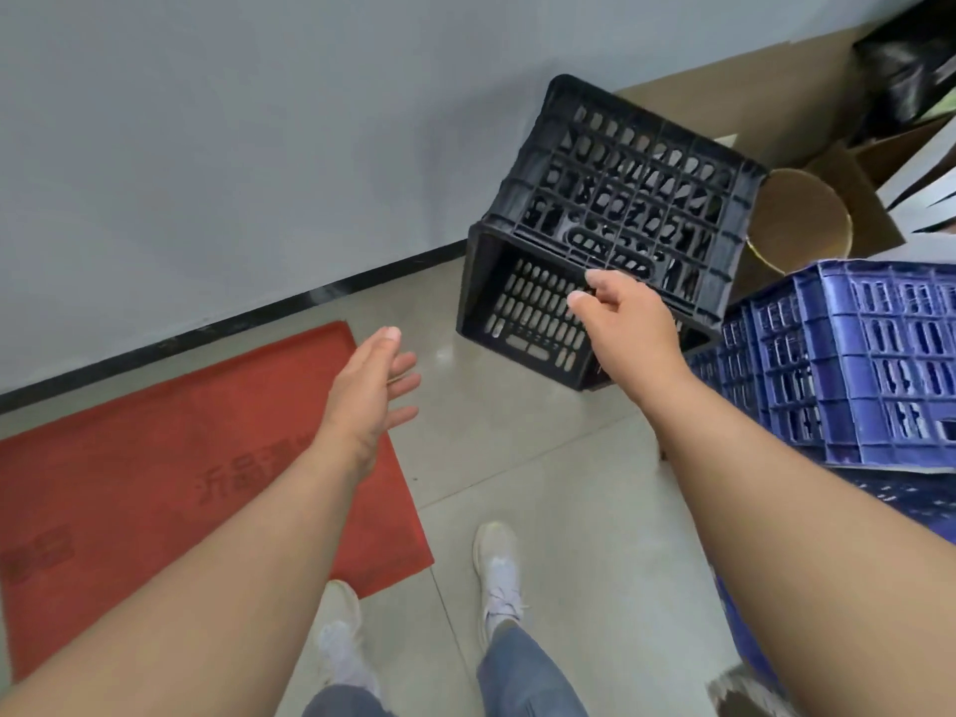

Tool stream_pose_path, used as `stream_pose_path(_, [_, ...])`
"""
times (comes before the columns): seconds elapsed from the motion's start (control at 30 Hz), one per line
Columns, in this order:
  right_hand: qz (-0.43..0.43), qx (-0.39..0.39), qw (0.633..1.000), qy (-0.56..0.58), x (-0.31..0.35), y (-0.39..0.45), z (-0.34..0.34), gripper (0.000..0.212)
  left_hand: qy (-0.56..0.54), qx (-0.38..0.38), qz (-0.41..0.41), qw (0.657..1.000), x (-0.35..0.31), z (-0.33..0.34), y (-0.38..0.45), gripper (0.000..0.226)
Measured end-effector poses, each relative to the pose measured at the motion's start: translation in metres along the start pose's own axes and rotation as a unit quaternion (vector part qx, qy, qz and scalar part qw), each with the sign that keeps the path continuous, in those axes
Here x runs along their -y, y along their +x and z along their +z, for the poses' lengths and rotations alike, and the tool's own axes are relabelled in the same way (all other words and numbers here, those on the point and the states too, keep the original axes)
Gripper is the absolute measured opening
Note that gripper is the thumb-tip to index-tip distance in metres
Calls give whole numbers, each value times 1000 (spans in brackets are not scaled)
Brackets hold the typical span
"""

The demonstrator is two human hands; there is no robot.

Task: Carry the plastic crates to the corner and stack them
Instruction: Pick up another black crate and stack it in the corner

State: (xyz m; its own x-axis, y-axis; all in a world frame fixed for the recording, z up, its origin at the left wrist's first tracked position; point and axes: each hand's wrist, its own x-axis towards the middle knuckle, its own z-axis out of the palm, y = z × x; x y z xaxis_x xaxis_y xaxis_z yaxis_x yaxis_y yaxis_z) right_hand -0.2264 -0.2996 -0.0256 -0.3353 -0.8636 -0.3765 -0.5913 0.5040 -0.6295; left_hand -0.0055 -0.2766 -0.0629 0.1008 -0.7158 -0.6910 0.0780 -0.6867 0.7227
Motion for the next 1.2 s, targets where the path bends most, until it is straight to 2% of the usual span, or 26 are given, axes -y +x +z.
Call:
stream_pose_path(0.13, [-28, 8, 996, -86, -19, 44, -8, 50, 0, -15, -2, 1000, 13, 25, 22, 46])
stream_pose_path(0.4, [-46, 13, 960, -277, -40, 97, 6, 55, 3, -41, -18, 999, 52, 38, 48, 49])
stream_pose_path(0.63, [-87, -9, 934, -345, -45, 112, 26, 55, -3, -61, -37, 997, 71, 24, 56, 48])
stream_pose_path(0.9, [-89, -2, 943, -321, -33, 106, 49, 58, -22, -79, -40, 996, 81, -1, 57, 46])
stream_pose_path(1.1, [-75, -16, 958, -276, -20, 74, 85, 56, -38, -82, -34, 995, 81, -30, 56, 40])
stream_pose_path(1.2, [-59, -14, 963, -264, -13, 51, 105, 54, -30, -79, -27, 996, 81, -54, 55, 45])
